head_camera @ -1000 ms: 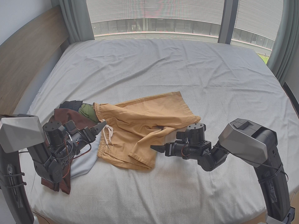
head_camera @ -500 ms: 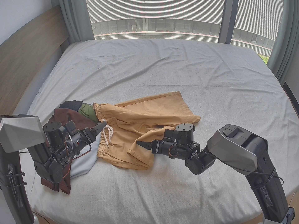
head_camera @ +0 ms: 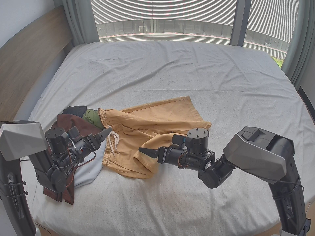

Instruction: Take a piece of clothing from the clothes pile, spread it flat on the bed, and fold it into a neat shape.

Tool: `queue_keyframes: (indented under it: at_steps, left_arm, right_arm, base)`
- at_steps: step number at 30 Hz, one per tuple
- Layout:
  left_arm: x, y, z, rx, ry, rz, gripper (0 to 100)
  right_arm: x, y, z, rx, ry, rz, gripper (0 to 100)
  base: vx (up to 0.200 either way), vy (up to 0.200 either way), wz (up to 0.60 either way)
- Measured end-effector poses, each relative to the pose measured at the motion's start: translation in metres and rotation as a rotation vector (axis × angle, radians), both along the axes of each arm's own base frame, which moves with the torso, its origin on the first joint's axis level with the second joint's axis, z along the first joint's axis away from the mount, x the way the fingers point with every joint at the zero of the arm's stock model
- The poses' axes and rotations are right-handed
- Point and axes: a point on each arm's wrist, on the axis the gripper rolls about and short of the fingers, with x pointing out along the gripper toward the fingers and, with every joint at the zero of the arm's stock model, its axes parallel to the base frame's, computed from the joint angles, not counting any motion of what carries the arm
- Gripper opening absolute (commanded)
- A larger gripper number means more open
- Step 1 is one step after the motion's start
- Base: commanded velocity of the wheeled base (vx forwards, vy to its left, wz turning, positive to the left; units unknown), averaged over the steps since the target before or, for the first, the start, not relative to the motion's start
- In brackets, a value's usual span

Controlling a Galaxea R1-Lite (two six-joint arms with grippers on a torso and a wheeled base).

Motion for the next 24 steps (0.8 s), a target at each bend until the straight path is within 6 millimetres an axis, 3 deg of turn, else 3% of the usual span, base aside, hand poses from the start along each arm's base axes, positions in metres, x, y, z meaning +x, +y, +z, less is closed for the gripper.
queue_keyframes:
  at_steps: [12, 24]
  left_arm:
    - [0.000, -0.002, 0.000, 0.001, 0.001, -0.005, 100]
    - [-0.001, -0.002, -0.001, 0.001, 0.005, -0.007, 100]
  right_arm:
    - [-0.017, -0.016, 0.018, 0.021, -0.028, -0.010, 100]
    - [-0.020, -0.020, 0.031, 0.045, -0.051, -0.016, 100]
  base:
    - [0.000, 0.000, 0.00]
    - [0.000, 0.000, 0.00]
